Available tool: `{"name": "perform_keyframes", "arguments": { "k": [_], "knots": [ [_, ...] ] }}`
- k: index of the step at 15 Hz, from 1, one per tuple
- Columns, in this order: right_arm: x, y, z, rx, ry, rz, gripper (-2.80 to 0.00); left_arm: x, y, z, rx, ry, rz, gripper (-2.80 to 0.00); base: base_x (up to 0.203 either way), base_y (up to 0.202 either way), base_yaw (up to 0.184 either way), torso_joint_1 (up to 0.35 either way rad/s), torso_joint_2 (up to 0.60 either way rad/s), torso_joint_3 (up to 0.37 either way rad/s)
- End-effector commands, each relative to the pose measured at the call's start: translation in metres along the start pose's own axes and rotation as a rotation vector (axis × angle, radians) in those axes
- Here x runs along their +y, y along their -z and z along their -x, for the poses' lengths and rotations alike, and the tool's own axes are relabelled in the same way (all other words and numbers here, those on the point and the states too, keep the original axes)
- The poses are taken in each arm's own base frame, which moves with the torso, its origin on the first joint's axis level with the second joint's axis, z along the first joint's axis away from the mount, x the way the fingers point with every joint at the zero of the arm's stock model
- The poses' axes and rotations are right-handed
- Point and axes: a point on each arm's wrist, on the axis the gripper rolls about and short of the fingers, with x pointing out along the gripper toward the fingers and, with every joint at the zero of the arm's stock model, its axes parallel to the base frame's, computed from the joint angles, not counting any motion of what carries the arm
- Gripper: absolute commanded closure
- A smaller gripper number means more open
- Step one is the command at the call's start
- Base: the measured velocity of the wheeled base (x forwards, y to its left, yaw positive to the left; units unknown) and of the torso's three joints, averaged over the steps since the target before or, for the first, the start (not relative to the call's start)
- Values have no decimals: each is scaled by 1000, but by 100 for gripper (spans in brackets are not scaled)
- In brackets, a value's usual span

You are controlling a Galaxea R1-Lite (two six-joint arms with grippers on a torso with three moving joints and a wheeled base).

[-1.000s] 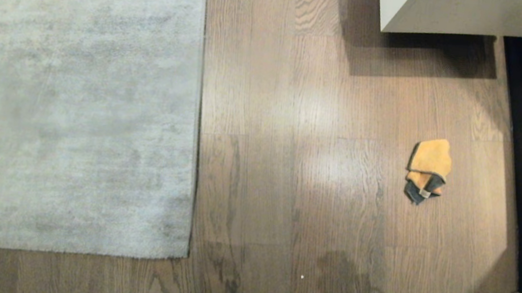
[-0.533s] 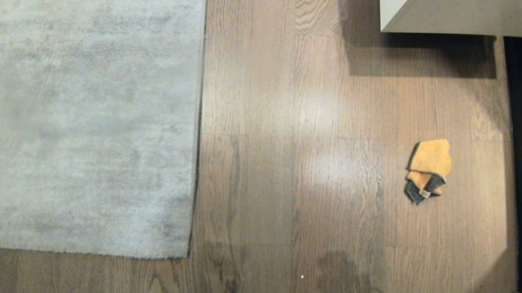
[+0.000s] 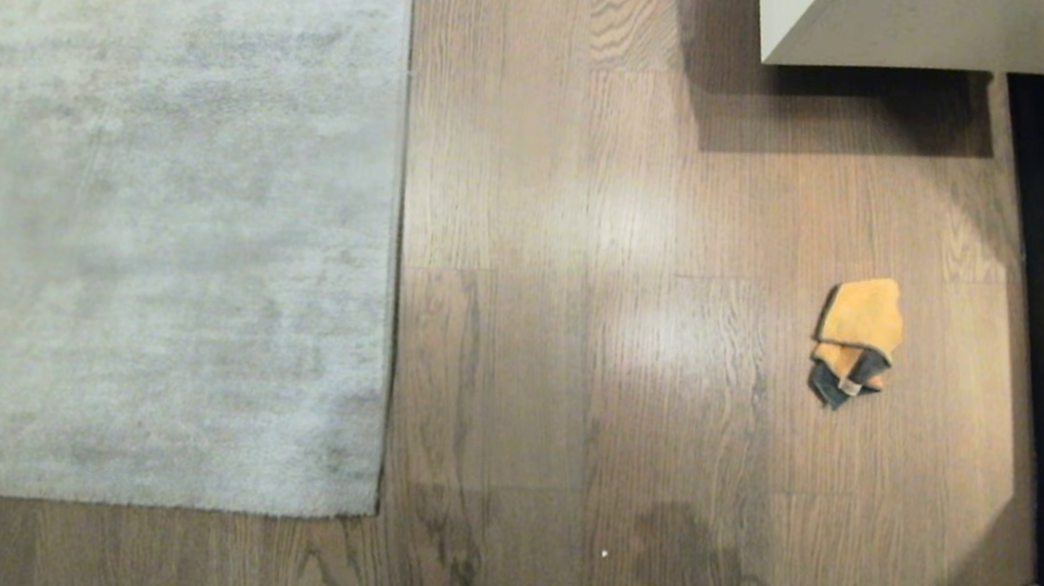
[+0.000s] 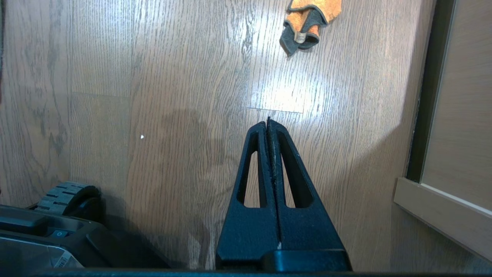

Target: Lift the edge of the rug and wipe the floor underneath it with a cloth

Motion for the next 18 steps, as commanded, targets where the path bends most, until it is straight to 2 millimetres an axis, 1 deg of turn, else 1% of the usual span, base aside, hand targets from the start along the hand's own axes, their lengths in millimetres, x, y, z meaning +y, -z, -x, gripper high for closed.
{"name": "perform_keyframes", "arguments": {
  "k": [1, 18],
  "knots": [
    [0, 0, 0, 3, -2, 1, 0, 0, 0, 0, 0, -1, 0, 0, 0, 0, 0, 0, 0, 0],
    [0, 0, 0, 3, -1, 0, 0, 0, 0, 0, -2, 1, -2, 0, 0, 0, 0, 0, 0, 0]
  ]
}}
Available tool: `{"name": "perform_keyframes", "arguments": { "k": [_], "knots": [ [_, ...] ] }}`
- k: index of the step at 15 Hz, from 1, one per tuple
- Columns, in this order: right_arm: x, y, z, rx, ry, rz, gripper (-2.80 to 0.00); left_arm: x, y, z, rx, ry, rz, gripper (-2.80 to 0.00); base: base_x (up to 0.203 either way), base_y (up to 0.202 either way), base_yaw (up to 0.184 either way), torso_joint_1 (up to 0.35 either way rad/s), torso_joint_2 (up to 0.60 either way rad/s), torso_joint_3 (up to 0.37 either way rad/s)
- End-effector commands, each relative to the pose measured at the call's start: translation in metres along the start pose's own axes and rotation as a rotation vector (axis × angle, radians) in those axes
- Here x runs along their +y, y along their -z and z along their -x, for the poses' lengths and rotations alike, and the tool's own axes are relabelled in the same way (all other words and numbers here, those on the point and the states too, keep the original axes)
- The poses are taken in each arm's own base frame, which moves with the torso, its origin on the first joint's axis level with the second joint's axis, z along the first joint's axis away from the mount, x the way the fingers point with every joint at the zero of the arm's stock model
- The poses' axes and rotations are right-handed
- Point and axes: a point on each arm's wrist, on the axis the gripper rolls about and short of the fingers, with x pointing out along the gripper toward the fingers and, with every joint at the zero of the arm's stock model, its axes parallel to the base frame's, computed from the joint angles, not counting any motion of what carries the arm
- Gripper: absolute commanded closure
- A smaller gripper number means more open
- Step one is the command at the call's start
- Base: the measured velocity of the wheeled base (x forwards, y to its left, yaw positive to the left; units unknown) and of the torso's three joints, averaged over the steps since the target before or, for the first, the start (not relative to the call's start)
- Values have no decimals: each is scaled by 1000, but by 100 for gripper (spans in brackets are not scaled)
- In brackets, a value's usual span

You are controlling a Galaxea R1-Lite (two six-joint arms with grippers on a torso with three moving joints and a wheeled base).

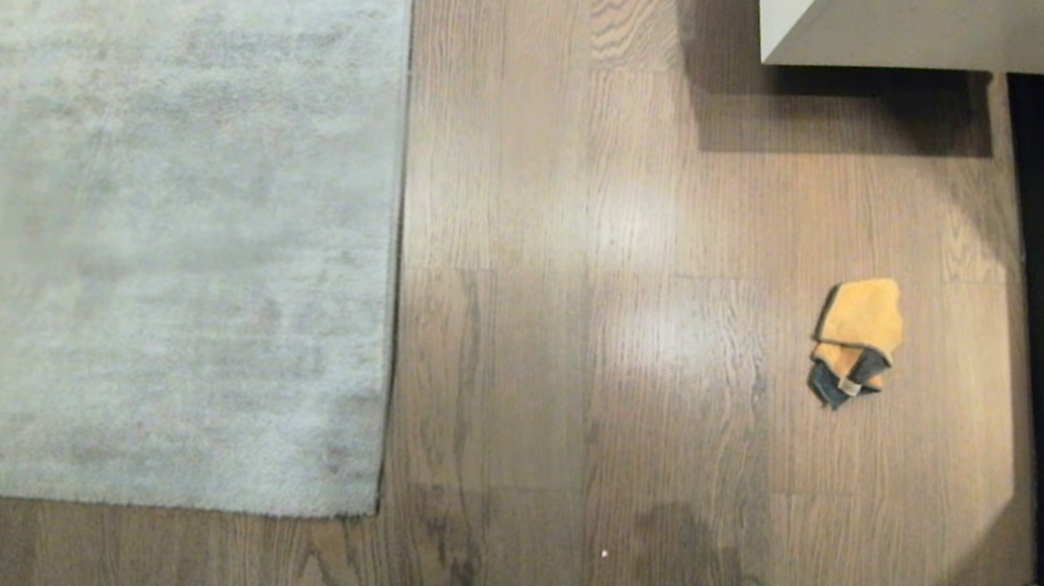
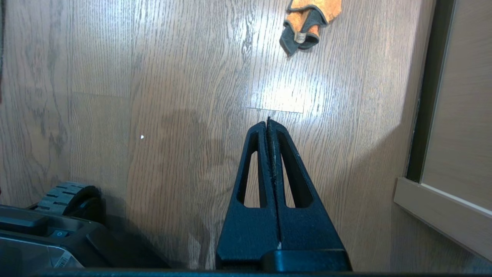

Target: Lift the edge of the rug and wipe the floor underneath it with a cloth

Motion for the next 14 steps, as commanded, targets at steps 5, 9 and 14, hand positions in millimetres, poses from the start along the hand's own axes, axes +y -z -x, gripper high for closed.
{"name": "perform_keyframes", "arguments": {
  "k": [5, 9, 14],
  "knots": [
    [0, 0, 0, 2, -2, 1, 0, 0, 0, 0, 0, 0, 0, 0, 0, 0, 0, 5, 4, 132],
    [0, 0, 0, 2, -2, 2, 0, 0, 0, 0, -1, 0, 0, 0, 0, 0, 0, 7, 4, 195],
    [0, 0, 0, 2, -1, 0, 0, 0, 0, 0, -2, 0, 0, 0, 0, 0, 0, 4, 3, 203]
  ]
}}
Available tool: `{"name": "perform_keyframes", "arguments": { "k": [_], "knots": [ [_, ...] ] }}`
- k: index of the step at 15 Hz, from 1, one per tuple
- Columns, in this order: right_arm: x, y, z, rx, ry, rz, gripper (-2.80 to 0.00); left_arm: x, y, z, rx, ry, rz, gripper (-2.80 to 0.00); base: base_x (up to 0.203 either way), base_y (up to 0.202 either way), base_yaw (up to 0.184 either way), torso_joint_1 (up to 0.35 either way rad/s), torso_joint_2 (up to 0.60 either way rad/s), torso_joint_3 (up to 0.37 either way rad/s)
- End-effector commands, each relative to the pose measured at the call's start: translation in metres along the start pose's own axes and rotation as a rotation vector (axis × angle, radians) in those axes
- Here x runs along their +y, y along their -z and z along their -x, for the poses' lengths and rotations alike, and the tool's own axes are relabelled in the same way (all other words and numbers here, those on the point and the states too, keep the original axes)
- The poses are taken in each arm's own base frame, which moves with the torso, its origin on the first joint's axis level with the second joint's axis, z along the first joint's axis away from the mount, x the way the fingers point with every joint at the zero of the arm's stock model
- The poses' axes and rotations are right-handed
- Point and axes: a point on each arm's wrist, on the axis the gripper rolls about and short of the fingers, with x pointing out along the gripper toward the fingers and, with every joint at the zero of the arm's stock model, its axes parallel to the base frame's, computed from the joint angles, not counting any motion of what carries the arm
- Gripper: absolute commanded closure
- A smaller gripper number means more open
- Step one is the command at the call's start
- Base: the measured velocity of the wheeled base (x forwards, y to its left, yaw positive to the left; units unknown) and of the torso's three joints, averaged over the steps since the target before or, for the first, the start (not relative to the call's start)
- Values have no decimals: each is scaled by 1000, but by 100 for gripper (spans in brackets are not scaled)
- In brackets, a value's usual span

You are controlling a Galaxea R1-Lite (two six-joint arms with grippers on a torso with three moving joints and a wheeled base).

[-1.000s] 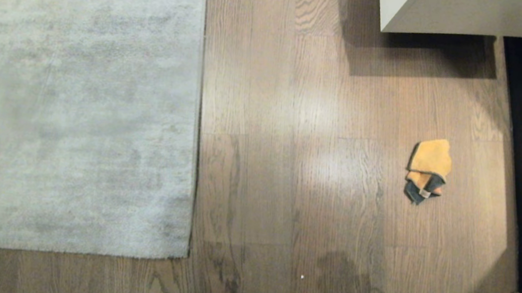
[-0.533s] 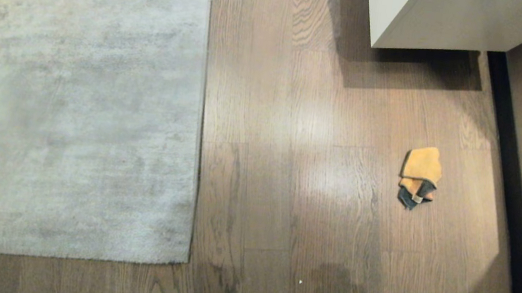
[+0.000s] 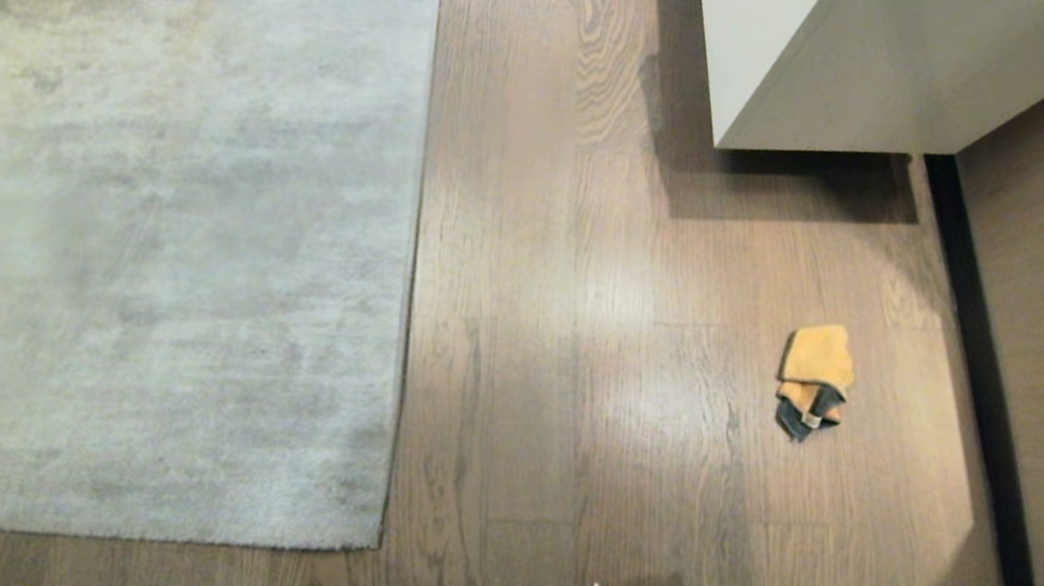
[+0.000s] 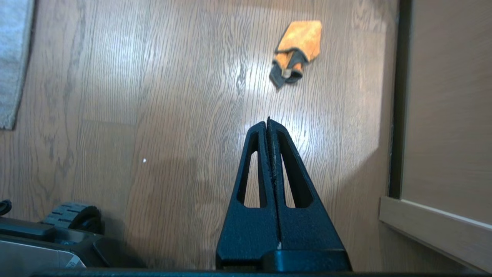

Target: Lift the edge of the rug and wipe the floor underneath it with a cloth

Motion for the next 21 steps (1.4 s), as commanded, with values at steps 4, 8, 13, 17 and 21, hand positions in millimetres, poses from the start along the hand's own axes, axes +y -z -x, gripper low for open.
{"name": "perform_keyframes", "arguments": {
  "k": [4, 8, 13, 17, 21],
  "knots": [
    [0, 0, 0, 1, -2, 1, 0, 0, 0, 0, -2, 0, 0, 0, 0, 0, 0, -2, 0, 204],
    [0, 0, 0, 1, -2, 2, 0, 0, 0, 0, -1, 0, 0, 0, 0, 0, 0, 1, 3, 203],
    [0, 0, 0, 1, -2, 1, 0, 0, 0, 0, -2, 0, 0, 0, 0, 0, 0, 3, 5, 198],
    [0, 0, 0, 1, -1, 1, 0, 0, 0, 0, -2, 0, 1, 0, 0, 0, 0, 1, 1, 197],
    [0, 0, 0, 1, -1, 2, 0, 0, 0, 0, -1, 0, 1, 0, 0, 0, 0, 2, 5, 203]
  ]
}}
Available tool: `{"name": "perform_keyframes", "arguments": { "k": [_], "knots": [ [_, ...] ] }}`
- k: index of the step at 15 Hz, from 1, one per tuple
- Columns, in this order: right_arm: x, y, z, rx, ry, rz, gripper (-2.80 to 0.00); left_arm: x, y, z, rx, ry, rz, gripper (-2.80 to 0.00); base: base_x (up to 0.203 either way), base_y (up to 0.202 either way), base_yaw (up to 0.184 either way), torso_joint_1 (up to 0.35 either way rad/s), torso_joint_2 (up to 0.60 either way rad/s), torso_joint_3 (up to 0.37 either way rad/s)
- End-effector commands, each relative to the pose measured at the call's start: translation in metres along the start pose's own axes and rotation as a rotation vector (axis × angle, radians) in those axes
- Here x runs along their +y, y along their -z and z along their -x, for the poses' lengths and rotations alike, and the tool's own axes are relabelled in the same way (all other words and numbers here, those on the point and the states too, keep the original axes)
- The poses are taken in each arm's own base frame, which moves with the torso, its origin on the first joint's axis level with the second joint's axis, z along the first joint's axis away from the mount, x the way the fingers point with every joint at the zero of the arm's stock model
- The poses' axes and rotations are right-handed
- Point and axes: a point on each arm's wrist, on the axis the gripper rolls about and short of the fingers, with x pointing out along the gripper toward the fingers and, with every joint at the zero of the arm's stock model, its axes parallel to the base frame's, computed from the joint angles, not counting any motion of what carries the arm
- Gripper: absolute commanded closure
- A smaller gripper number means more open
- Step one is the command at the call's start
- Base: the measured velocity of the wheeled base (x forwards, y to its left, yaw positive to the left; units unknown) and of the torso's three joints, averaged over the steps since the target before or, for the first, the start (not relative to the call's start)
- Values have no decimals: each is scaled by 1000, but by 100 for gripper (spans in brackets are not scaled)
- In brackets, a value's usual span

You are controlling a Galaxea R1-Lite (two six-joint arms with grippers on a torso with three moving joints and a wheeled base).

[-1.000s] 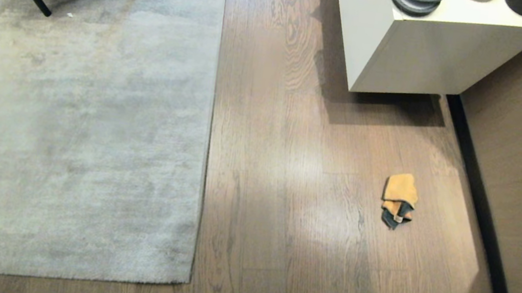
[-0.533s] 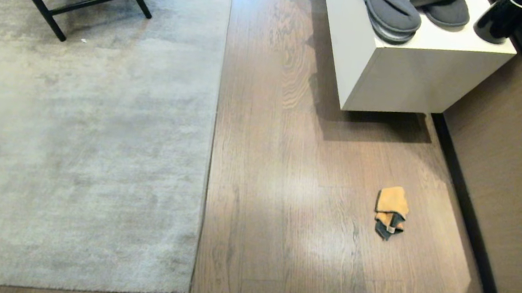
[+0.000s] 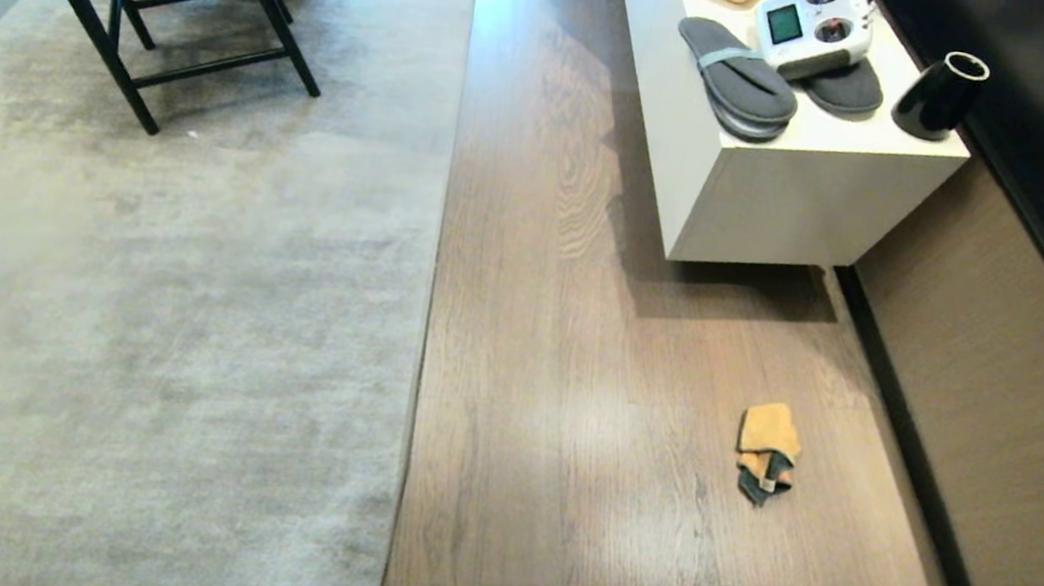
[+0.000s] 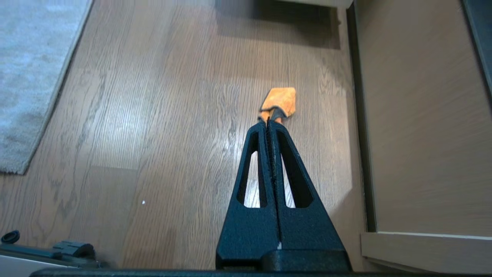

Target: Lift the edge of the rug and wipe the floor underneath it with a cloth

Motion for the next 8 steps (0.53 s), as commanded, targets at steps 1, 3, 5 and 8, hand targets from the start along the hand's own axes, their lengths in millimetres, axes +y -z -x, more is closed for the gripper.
{"name": "perform_keyframes", "arguments": {
  "k": [1, 3, 5, 8],
  "knots": [
    [0, 0, 0, 1, 0, 2, 0, 0, 0, 0, 0, 0, 0, 0, 0, 0, 0, 2, 3, 206],
    [0, 0, 0, 1, -1, 1, 0, 0, 0, 0, 0, 0, 0, 0, 0, 0, 0, 1, 3, 200],
    [0, 0, 0, 1, -1, 1, 0, 0, 0, 0, 0, 0, -2, 0, 0, 0, 0, 3, -1, 198],
    [0, 0, 0, 1, -1, 2, 0, 0, 0, 0, 0, 0, -2, 0, 0, 0, 0, -1, 2, 208]
  ]
}}
